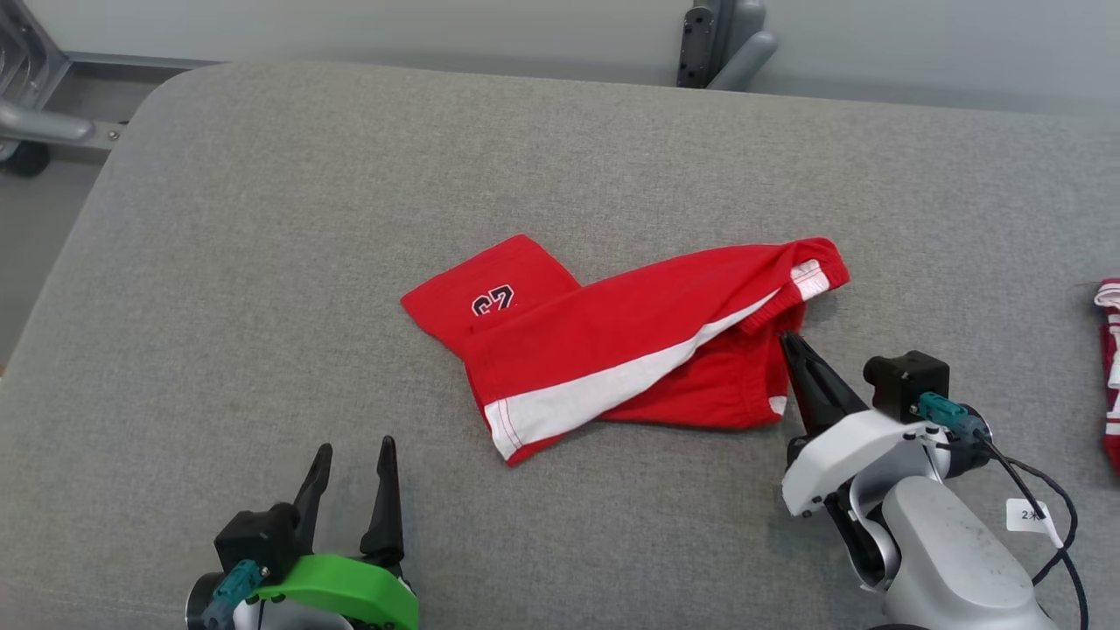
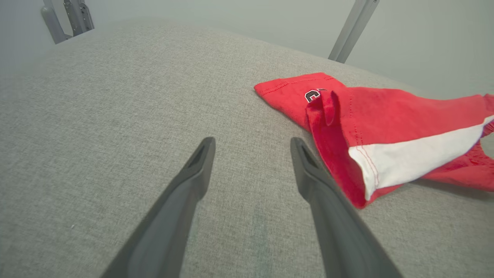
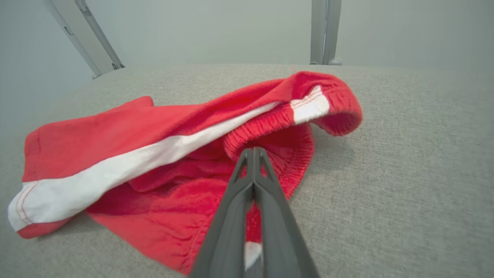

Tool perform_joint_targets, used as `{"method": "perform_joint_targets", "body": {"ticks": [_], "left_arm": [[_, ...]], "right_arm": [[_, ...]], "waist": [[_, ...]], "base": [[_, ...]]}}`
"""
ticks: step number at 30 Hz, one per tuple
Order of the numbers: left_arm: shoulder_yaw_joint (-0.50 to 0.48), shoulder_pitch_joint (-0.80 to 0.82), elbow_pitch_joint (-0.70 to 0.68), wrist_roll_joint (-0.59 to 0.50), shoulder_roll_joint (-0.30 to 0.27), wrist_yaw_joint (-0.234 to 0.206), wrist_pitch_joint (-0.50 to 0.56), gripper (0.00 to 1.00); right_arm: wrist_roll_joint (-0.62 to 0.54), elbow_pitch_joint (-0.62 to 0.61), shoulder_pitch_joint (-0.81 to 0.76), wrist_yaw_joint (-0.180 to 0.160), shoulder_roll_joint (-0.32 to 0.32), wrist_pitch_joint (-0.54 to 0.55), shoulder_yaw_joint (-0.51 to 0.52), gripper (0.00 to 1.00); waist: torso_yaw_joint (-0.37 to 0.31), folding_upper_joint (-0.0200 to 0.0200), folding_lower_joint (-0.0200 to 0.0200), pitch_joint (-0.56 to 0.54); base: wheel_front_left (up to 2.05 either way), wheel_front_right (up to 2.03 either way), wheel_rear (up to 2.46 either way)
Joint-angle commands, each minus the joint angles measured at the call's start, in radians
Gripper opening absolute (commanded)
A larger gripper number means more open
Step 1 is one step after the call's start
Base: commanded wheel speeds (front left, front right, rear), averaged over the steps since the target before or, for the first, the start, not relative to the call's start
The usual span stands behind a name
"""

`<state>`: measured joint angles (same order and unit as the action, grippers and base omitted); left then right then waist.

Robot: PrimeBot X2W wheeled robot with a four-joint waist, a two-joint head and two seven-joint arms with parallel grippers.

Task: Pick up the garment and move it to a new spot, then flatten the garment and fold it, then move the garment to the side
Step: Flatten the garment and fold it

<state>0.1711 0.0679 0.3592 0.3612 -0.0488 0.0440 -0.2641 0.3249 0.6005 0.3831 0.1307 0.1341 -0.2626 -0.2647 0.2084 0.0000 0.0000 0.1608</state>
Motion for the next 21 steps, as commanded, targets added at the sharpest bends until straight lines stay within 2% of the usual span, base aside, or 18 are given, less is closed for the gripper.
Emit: {"method": "perform_joint_targets", "body": {"ticks": [1,9,13,14,15,21], "left_arm": [[0.004,-0.007,0.001,0.003,-0.004,0.002,0.001,1.0],[-0.003,-0.026,0.013,-0.009,-0.004,0.008,0.001,1.0],[-0.031,-0.052,0.013,-0.019,-0.004,0.007,0.001,1.0],[-0.038,-0.062,0.01,-0.02,-0.004,0.005,0.001,1.0],[-0.045,-0.071,0.008,-0.021,-0.004,0.004,0.001,1.0],[-0.088,-0.106,-0.004,-0.03,-0.004,0.002,0.001,1.0]], "right_arm": [[0.008,-0.004,-0.011,0.0,0.001,-0.003,-0.002,0.0],[0.017,0.002,-0.032,0.0,-0.01,-0.003,-0.003,0.0],[0.013,-0.021,-0.064,0.0,-0.014,-0.003,0.029,0.0],[0.006,-0.031,-0.076,0.0,-0.014,-0.003,0.04,0.27],[0.0,-0.041,-0.089,0.0,-0.014,-0.003,0.052,0.98],[-0.056,-0.134,-0.169,0.0,-0.015,-0.003,0.132,1.0]], "waist": [[-0.021,0.0,0.0,-0.018],[-0.035,0.0,0.0,-0.054],[-0.054,0.0,0.0,-0.091],[-0.062,0.0,0.0,-0.102],[-0.071,0.0,0.0,-0.111],[-0.141,0.0,0.0,-0.151]], "base": [[0.0,0.0,0.0],[0.0,0.0,0.0],[0.0,0.0,0.0],[0.0,0.0,0.0],[0.0,0.0,0.0],[0.0,0.0,0.0]]}}
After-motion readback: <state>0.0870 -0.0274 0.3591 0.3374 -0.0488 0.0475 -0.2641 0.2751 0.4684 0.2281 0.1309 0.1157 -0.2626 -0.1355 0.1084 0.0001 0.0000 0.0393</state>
